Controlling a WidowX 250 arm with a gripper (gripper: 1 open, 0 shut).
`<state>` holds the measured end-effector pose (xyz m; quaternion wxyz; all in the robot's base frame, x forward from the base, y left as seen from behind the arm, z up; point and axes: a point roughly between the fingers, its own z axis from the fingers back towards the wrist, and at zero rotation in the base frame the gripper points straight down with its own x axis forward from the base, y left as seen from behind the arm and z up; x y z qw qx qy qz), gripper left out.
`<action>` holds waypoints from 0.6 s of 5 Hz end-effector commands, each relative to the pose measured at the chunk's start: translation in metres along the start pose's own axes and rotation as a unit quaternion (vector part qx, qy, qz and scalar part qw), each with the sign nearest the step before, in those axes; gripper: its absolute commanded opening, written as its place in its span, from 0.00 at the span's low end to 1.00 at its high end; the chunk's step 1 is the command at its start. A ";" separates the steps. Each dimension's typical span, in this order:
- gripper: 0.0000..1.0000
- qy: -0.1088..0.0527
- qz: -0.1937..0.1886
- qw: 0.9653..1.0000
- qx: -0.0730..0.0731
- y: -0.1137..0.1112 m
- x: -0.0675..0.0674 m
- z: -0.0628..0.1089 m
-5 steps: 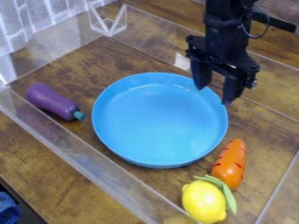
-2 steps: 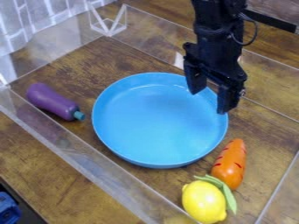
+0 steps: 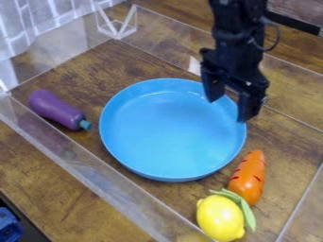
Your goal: Move the carrot to the right side
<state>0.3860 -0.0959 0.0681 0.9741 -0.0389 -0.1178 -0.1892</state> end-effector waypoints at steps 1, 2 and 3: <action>1.00 -0.030 0.001 1.000 0.004 0.003 0.026 0.035; 1.00 -0.022 0.009 1.000 -0.009 0.013 0.016 0.038; 1.00 -0.010 0.011 1.000 -0.022 0.024 0.010 0.035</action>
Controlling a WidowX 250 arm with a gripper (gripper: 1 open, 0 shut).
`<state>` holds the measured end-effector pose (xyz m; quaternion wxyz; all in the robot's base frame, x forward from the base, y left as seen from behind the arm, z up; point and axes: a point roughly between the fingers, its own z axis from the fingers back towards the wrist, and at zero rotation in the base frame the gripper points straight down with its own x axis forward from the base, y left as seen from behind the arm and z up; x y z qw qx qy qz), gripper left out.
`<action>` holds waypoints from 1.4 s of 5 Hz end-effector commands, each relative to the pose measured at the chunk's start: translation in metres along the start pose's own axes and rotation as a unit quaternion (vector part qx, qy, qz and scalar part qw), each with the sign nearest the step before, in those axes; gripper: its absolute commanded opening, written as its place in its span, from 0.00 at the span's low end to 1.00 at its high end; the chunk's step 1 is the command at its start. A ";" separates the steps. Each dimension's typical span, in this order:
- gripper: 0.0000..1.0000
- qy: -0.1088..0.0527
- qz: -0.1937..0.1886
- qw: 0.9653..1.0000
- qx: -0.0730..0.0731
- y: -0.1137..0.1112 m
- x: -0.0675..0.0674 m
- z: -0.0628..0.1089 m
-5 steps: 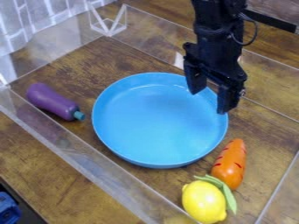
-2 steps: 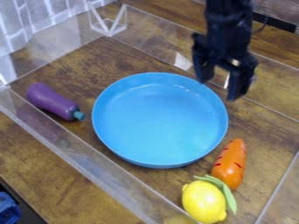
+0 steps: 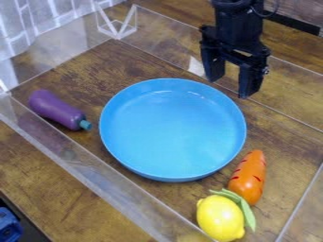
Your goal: Move the carrot to the right side
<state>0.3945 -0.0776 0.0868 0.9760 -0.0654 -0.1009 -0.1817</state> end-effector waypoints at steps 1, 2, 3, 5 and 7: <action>1.00 -0.006 -0.011 1.000 -0.002 0.011 0.001 0.012; 1.00 0.004 -0.012 1.000 -0.009 0.007 -0.006 0.002; 1.00 0.008 -0.010 1.000 -0.012 0.005 -0.008 -0.010; 1.00 0.007 0.014 1.000 0.003 -0.024 -0.005 -0.016; 1.00 -0.012 0.044 0.999 0.028 -0.036 0.010 0.014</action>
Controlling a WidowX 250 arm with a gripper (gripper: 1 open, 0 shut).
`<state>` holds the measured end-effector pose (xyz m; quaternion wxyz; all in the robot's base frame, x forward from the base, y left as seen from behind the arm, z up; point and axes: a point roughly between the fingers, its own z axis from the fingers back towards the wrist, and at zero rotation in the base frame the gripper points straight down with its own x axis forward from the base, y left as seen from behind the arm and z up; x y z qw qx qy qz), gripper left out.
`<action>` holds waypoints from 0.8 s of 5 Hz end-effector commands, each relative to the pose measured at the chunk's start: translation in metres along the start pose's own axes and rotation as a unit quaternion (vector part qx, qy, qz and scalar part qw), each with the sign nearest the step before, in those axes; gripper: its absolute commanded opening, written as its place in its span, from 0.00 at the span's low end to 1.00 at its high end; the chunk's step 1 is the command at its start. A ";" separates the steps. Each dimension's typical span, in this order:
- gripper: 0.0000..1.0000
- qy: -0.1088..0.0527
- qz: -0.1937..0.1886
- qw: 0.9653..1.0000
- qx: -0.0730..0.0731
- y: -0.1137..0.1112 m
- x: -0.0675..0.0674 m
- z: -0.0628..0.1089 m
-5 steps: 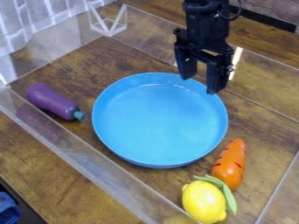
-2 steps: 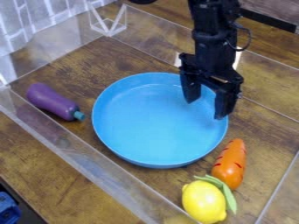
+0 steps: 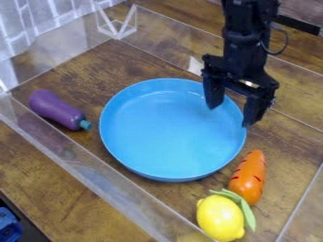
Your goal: Move the carrot to the right side
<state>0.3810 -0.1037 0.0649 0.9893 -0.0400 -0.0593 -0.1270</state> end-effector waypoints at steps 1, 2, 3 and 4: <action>1.00 -0.062 -0.003 0.998 0.004 -0.001 0.011 0.049; 1.00 -0.060 -0.011 0.998 0.004 0.007 0.002 0.054; 1.00 -0.060 -0.009 0.998 -0.002 0.014 -0.006 0.054; 1.00 -0.054 -0.058 0.997 -0.013 0.020 -0.004 0.046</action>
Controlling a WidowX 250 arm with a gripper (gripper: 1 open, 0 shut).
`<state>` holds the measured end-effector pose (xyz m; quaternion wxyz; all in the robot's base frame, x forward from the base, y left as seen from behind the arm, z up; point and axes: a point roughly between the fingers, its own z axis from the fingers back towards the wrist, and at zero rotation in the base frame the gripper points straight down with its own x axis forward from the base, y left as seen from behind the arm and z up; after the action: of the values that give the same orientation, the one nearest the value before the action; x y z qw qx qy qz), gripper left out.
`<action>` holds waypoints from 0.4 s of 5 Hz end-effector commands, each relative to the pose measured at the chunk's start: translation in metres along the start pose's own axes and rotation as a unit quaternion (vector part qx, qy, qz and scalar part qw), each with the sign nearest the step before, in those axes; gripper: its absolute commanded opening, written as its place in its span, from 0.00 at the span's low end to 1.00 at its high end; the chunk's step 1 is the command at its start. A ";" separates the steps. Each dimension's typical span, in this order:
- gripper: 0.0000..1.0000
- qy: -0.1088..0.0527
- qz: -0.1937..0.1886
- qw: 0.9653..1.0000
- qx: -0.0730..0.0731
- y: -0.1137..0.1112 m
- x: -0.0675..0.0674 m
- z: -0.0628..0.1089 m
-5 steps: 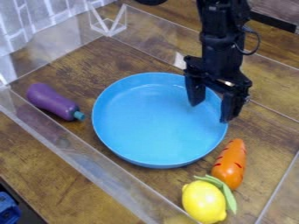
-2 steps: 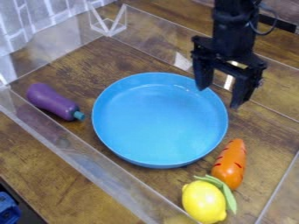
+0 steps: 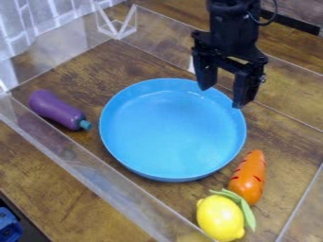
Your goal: Move the carrot to the right side
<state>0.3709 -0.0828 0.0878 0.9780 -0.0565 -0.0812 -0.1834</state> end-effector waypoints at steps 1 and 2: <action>1.00 -0.016 -0.038 0.999 -0.005 0.006 0.009 0.012; 1.00 -0.014 -0.026 1.000 -0.006 0.001 0.016 0.003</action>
<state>0.3765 -0.0846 0.0723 0.9745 -0.0650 -0.0610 -0.2058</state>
